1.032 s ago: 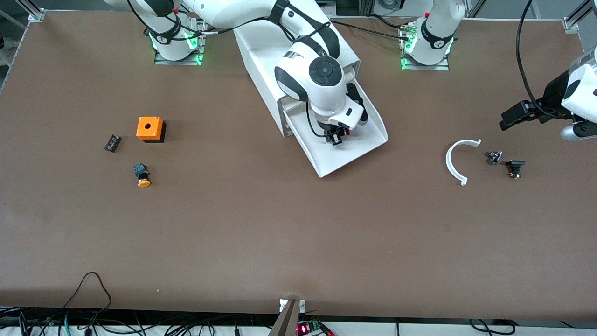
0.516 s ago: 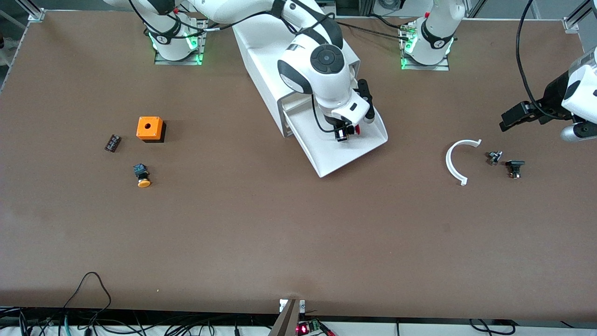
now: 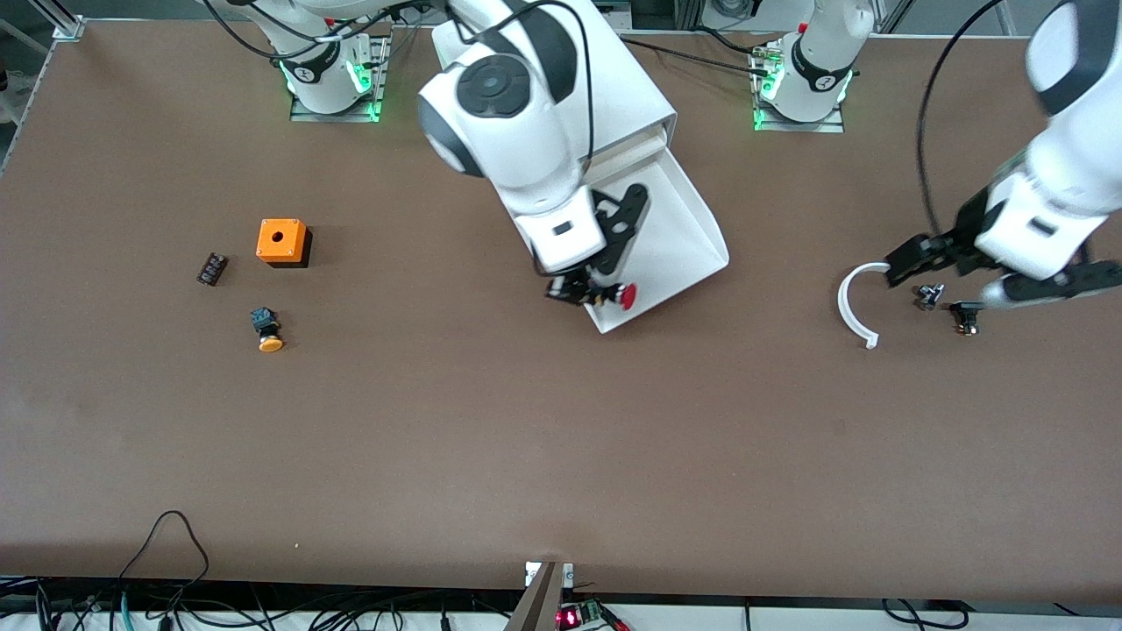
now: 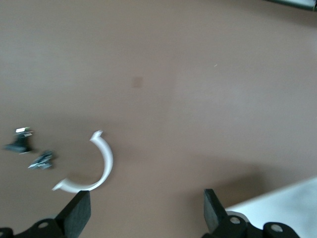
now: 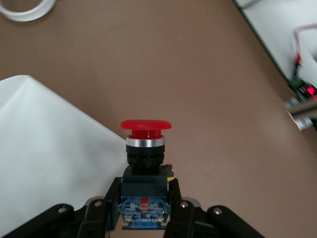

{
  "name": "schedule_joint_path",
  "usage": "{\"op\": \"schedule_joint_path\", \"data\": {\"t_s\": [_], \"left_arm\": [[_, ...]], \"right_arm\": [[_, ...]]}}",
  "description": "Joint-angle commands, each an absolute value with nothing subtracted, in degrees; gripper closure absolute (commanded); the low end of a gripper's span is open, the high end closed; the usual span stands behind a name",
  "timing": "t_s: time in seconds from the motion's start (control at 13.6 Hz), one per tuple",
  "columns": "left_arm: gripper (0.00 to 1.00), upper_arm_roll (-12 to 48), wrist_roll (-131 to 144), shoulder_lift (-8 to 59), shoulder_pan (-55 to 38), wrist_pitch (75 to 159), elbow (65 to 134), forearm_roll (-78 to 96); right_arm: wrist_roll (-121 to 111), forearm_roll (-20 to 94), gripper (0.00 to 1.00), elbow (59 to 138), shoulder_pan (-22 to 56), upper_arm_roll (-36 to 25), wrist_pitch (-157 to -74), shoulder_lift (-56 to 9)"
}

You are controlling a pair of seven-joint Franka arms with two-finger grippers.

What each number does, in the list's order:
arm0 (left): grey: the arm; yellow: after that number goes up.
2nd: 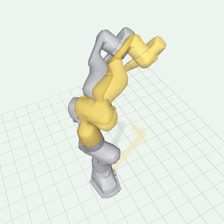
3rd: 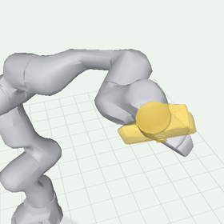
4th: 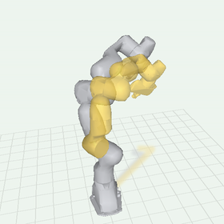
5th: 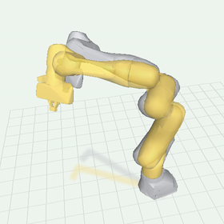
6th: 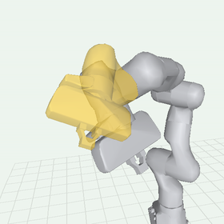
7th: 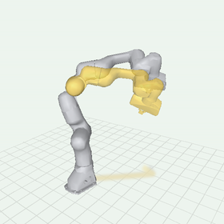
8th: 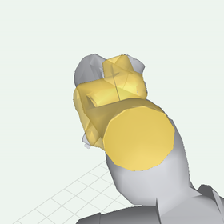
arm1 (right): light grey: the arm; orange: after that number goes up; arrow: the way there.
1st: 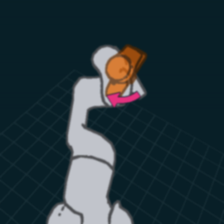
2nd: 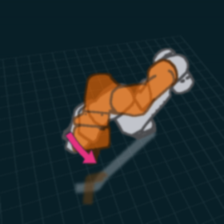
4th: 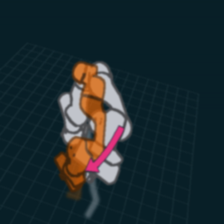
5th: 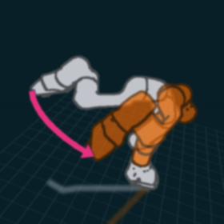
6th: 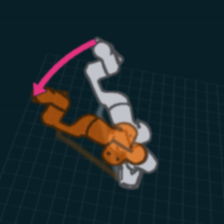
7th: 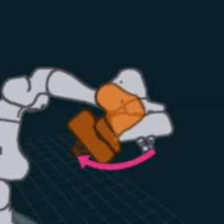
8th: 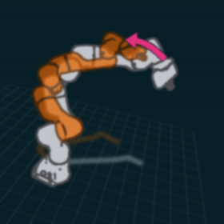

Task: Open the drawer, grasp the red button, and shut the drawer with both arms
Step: 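Lift the red button out with the right gripper while the left gripper approaches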

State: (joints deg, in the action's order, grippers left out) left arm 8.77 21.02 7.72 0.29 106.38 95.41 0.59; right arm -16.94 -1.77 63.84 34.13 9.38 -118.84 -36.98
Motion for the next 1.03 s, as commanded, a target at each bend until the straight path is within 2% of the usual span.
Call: {"op": "schedule_joint_path", "data": {"t_s": [0.0, 0.29, 0.81, 0.96], "left_arm": [[0.00, 10.9, 28.6, 11.5, -1.3, 114.9, 99.2, -0.4], [0.00, 11.3, 43.6, 17.4, -6.8, 128.6, 104.6, -0.2], [0.00, 11.3, 59.5, 20.3, -14.9, 145.0, 116.3, -0.2], [0.00, 11.3, 60.4, 20.7, -16.2, 145.7, 117.2, -0.2]], "right_arm": [[-4.7, -2.9, 0.71, 71.8, 29.0, 6.9, -119.9, -32.7], [13.0, -2.2, 0.71, 80.1, 24.4, 1.0, -117.2, -29.1], [12.9, -3.3, 0.71, 101.0, 15.6, 0.4, -116.5, -21.3], [10.5, -3.3, 0.71, 105.4, 13.0, 0.4, -118.7, -20.7]]}}
